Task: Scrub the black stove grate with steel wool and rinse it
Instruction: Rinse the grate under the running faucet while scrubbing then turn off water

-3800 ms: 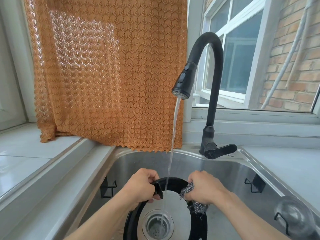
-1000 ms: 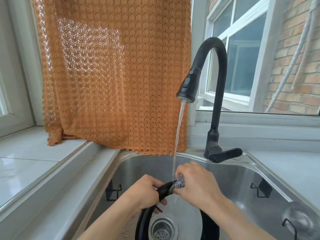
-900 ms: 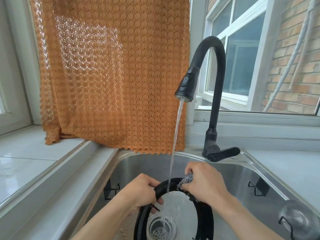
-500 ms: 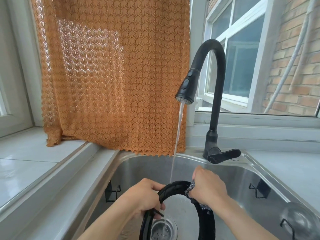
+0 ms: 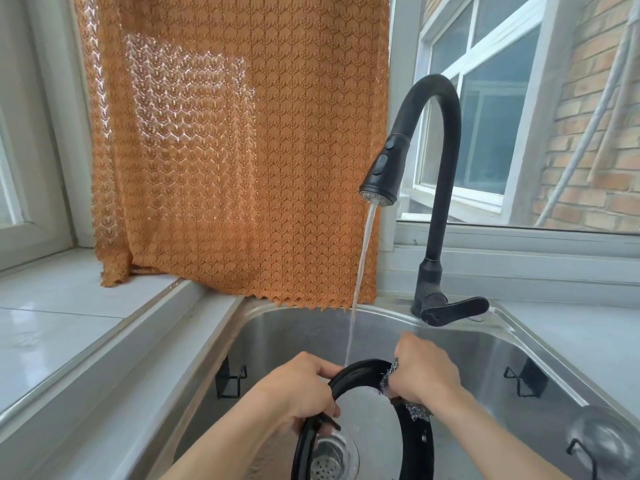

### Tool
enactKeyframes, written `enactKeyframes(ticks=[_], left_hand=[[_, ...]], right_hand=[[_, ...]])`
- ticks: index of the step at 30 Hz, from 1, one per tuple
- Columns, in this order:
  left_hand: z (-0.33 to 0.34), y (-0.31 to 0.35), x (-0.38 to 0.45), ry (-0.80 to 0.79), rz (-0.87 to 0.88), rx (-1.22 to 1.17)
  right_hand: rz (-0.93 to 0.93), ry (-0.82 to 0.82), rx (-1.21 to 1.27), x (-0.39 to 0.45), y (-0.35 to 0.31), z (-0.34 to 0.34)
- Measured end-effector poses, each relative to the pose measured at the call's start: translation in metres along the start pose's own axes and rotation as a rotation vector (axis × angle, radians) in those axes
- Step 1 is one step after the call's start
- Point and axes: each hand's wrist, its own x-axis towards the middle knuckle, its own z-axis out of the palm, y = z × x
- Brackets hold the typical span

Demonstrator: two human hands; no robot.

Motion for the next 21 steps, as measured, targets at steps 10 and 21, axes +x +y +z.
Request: enactKeyframes(ticks=[10,21], left_hand=[[-0.006,-0.006,0.003,-0.004,-0.047,-0.058],[-0.007,-0.008,0.008,0.043,-0.108,0.090]], right_hand=[[-0.128,0.035,0.231,0.000,0.023,-0.020],[-0.773,0.111,0.325,-0.022,-0.020,-0.002]])
